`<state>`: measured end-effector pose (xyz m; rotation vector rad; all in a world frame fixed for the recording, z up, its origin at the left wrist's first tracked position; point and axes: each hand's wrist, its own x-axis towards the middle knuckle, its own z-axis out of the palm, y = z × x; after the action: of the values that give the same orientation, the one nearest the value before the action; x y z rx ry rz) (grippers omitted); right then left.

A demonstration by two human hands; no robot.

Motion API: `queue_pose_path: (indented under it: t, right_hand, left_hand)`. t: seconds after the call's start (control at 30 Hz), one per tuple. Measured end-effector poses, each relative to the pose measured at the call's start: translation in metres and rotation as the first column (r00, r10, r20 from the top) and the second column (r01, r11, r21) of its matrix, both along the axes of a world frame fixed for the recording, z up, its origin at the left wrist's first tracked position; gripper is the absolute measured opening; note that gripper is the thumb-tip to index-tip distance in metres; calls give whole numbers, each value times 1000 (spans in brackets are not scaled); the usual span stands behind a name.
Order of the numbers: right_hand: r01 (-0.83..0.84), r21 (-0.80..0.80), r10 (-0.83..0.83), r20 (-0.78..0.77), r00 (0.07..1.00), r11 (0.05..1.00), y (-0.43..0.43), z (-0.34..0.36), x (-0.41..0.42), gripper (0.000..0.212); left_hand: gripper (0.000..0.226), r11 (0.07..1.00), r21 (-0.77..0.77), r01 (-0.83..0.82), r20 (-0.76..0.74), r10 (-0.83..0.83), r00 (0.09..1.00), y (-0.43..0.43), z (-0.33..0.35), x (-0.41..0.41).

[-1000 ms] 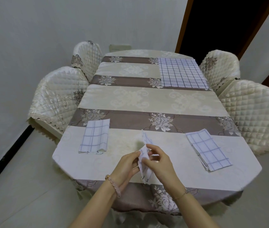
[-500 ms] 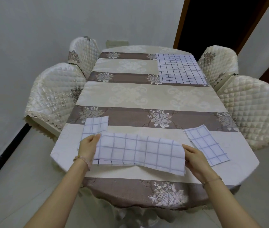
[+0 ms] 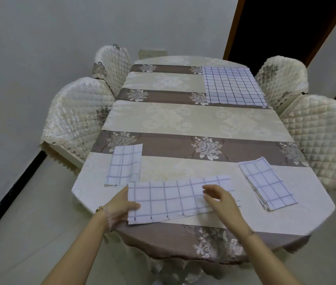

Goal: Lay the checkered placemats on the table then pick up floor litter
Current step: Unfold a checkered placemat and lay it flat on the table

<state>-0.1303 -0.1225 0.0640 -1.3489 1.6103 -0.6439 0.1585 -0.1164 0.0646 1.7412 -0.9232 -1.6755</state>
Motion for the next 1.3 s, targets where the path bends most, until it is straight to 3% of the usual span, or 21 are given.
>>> queue_pose_path:
  t: [0.1, 0.27, 0.4, 0.53, 0.63, 0.77, 0.87, 0.93, 1.07, 1.17, 1.23, 1.3]
  right_hand:
    - [-205, 3, 206, -4, 979, 979, 10, 6, 35, 28]
    - [-447, -89, 433, -140, 890, 890, 18, 7, 74, 52]
    - [-427, -162, 412, -114, 904, 890, 15, 4, 83, 47]
    - [-325, -240, 314, -81, 946, 915, 9, 5, 79, 19]
    - [-251, -258, 252, -31, 967, 933, 1, 5, 74, 32]
    - [-305, -224, 317, 16, 948, 925, 1, 15, 76, 34]
    - [-440, -193, 440, -45, 897, 877, 6, 15, 79, 60]
    - [-435, -207, 436, -44, 899, 876, 10, 12, 82, 63]
    - [-316, -224, 335, 52, 941, 922, 8, 8, 85, 52]
    - [-226, -249, 251, 76, 965, 942, 3, 8, 85, 28]
    - [-214, -265, 240, 70, 968, 940, 0, 10, 85, 21]
    - [-247, -272, 265, 31, 964, 930, -1, 12, 86, 23]
  left_hand:
    - [41, 990, -89, -112, -120, 101, 988, 10, 4, -8]
    - [18, 957, -182, -226, -145, 201, 969, 21, 20, -27]
    - [20, 937, -178, -299, -153, 274, 950, 22, 25, -36]
    - [35, 934, -195, -299, -153, 272, 950, 19, 31, -39]
    - [55, 939, -212, -271, -155, 242, 958, 15, 35, -38]
    - [31, 936, -215, -280, -152, 251, 956, 11, 39, -36]
    - [32, 931, -190, -311, -201, 273, 941, 6, 43, -38]
    - [34, 940, -121, -319, -311, 269, 911, 5, 44, -41]
    - [35, 955, -71, -287, -499, 215, 839, 10, 45, -44]
    - [44, 952, -99, -291, -560, 188, 807, 13, 42, -45]
    - [58, 945, -149, -291, -528, 173, 832, 14, 42, -48]
    - [56, 931, -226, -288, -416, 175, 892, 14, 43, -55]
